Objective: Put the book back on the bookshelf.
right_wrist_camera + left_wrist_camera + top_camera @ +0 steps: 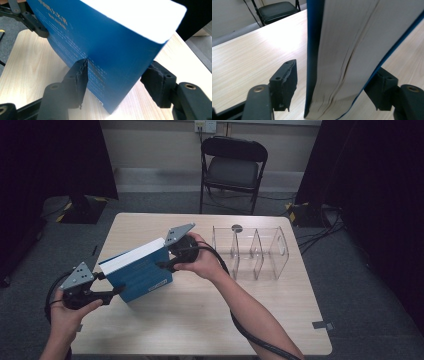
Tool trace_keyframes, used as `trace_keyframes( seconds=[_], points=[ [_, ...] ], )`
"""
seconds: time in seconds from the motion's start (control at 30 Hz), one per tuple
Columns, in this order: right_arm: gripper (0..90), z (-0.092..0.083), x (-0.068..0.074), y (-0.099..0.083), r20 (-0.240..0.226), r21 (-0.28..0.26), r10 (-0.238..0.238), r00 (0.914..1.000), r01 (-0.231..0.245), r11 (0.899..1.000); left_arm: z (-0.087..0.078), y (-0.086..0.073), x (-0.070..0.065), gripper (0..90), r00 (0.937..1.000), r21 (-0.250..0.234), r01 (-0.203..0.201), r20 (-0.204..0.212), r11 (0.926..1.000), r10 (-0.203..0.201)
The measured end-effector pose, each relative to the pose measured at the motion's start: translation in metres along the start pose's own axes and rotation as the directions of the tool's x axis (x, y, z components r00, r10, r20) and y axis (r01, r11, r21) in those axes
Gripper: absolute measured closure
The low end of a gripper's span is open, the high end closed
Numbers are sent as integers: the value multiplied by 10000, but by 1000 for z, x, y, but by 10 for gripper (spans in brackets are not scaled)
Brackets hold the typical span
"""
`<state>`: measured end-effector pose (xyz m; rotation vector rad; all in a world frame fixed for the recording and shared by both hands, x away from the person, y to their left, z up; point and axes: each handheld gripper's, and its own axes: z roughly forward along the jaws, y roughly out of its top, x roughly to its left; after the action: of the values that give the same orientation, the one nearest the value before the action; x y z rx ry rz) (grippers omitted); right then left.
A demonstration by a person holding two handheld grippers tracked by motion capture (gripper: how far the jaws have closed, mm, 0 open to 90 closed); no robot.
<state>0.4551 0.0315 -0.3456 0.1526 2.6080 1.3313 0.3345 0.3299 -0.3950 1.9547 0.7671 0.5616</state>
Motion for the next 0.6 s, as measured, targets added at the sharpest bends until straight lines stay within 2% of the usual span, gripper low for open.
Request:
trace_keyframes(
  seconds=[0.03,0.1,0.23,0.33,0.37,0.6],
  points=[
    [383,0,0,0,20,-17,-4,10000,4,10000,1,1,-1,417,9999,-46,-103,62,9999,103],
    [380,0,0,-1,80,-84,75,9999,-74,9999,0,3,-2,522,9989,49,-461,13,9989,461],
    [383,0,0,-2,87,-190,146,9999,-144,9997,0,3,1,545,9995,76,-3,327,10000,0],
    [384,0,0,-3,22,-235,141,9999,-141,9996,-1,2,0,577,9979,-25,29,651,10000,-28],
    [383,-2,1,-2,2,-152,33,10000,-33,9999,-2,2,-2,593,9972,-33,-156,729,9999,158],
    [386,-10,9,-6,27,27,-180,9998,180,9998,-3,6,-11,598,9949,32,-467,895,9989,463]
  ],
)
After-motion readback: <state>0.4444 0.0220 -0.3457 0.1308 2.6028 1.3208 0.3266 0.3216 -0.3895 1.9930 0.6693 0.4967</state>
